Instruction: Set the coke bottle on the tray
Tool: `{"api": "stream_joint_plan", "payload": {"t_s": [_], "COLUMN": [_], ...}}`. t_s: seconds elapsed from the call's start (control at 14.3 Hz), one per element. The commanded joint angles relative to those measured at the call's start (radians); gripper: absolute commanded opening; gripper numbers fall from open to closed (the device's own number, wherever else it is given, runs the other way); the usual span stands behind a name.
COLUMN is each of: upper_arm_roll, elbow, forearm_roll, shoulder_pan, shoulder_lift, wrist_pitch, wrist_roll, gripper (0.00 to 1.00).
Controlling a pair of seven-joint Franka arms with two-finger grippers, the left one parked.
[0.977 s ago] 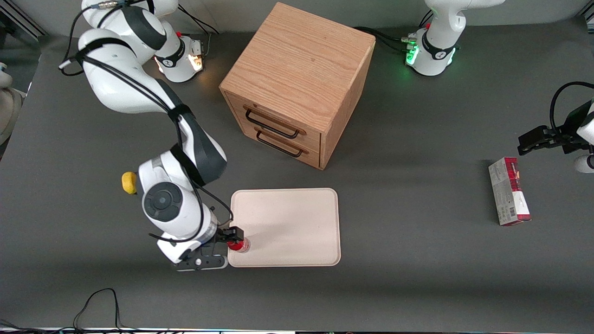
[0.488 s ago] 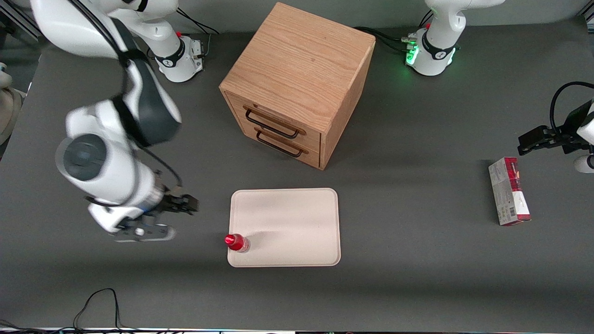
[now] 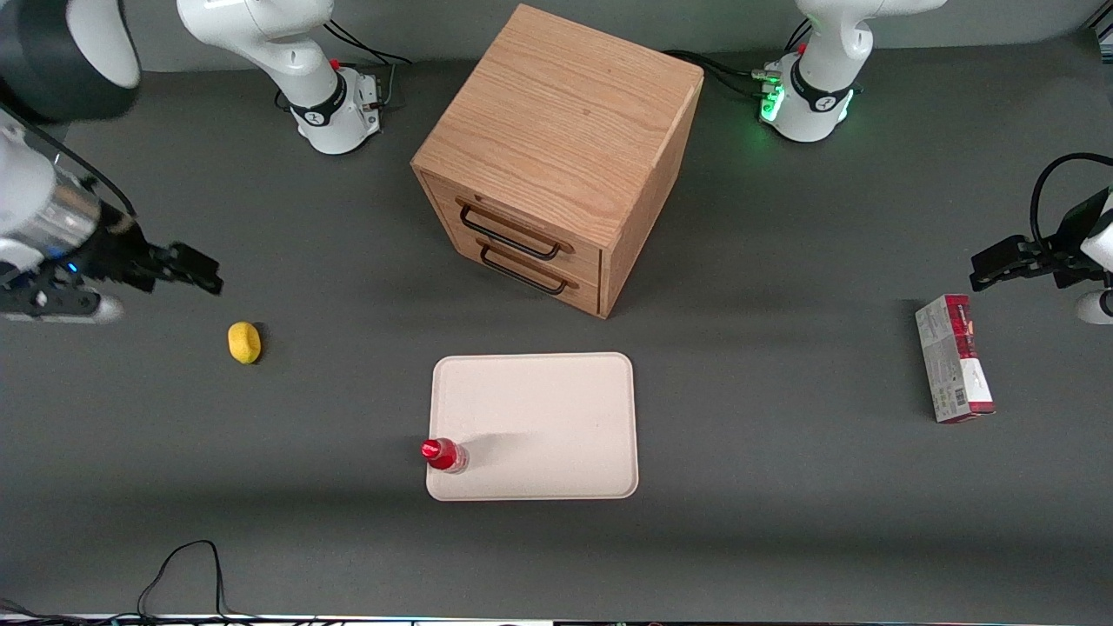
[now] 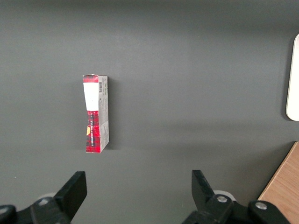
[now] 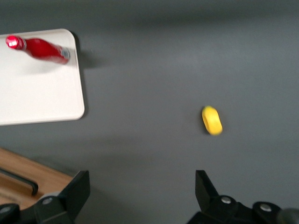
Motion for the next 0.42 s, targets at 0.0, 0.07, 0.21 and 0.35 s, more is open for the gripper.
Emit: {"api": "stream_joint_plan", "payload": {"t_s": [0.0, 0.07, 0.21, 0.35], "upper_arm_roll": [-0.021, -0.021, -0.021, -0.017], "elbow": [-0.08, -0.082, -0.077, -0.077], "forearm_roll": [0.023, 0.019, 0.017, 0.014], "shoulder_pan": [0.011, 0.012, 0.012, 0.012], "shoulder_lift": [-0.099, -0.116, -0.128, -0.125], "wrist_pitch": [-0.028, -0.042, -0.059, -0.074], "wrist_roll": [-0.021, -0.02, -0.018, -0.016], "gripper": [1.0, 1.0, 1.0, 1.0]}}
